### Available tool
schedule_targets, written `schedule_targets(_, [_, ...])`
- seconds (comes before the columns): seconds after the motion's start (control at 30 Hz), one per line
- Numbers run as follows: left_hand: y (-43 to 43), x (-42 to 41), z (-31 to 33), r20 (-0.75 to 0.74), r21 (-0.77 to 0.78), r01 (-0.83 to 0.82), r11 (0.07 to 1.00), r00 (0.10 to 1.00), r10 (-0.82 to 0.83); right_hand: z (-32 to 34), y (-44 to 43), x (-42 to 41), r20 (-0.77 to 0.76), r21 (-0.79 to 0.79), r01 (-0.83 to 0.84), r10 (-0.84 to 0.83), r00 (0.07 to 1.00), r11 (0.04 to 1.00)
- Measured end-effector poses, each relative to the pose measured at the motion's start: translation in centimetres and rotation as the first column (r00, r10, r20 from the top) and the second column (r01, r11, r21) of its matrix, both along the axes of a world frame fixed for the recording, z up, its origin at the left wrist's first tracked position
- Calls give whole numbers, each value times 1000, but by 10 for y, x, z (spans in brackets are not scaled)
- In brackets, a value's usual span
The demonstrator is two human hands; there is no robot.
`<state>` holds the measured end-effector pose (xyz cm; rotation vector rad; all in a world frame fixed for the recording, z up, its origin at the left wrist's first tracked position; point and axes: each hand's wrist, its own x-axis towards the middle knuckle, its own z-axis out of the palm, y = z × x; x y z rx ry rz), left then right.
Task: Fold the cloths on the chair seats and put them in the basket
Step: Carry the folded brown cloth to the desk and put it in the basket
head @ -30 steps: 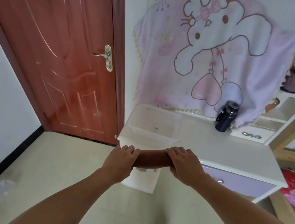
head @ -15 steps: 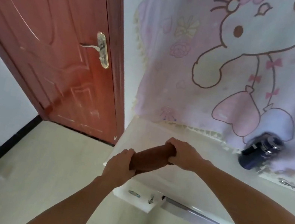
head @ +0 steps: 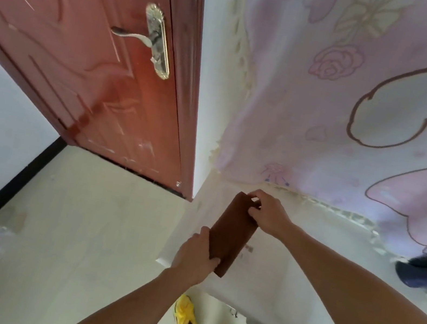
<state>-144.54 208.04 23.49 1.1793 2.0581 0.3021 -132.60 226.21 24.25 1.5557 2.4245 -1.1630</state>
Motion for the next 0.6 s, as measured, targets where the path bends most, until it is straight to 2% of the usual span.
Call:
schedule_targets(0.2, [4, 1, -10, -179, -117, 183, 976, 963, -202, -27, -3, -30, 140, 87, -192, 179, 974, 978])
schedule_targets(0.3, [0, 5, -9, -244, -113, 245, 963, 932, -266, -41, -11, -40, 188, 169, -211, 179, 966, 963])
schedule_targets(0.4, [-10, 9, -9, -286, -102, 435, 895, 849, -445, -51, -16, -40, 269, 218, -245, 183, 946, 945])
schedule_targets(0.5, [-18, 9, -12, -313, -151, 562, 814, 753, -578, -47, -12, -40, 402, 228, -376, 265, 877, 898])
schedule_targets(0.6, [-19, 6, -11, -301, -179, 569, 803, 745, -595, -32, -3, -36, 473, 303, -509, 337, 814, 805])
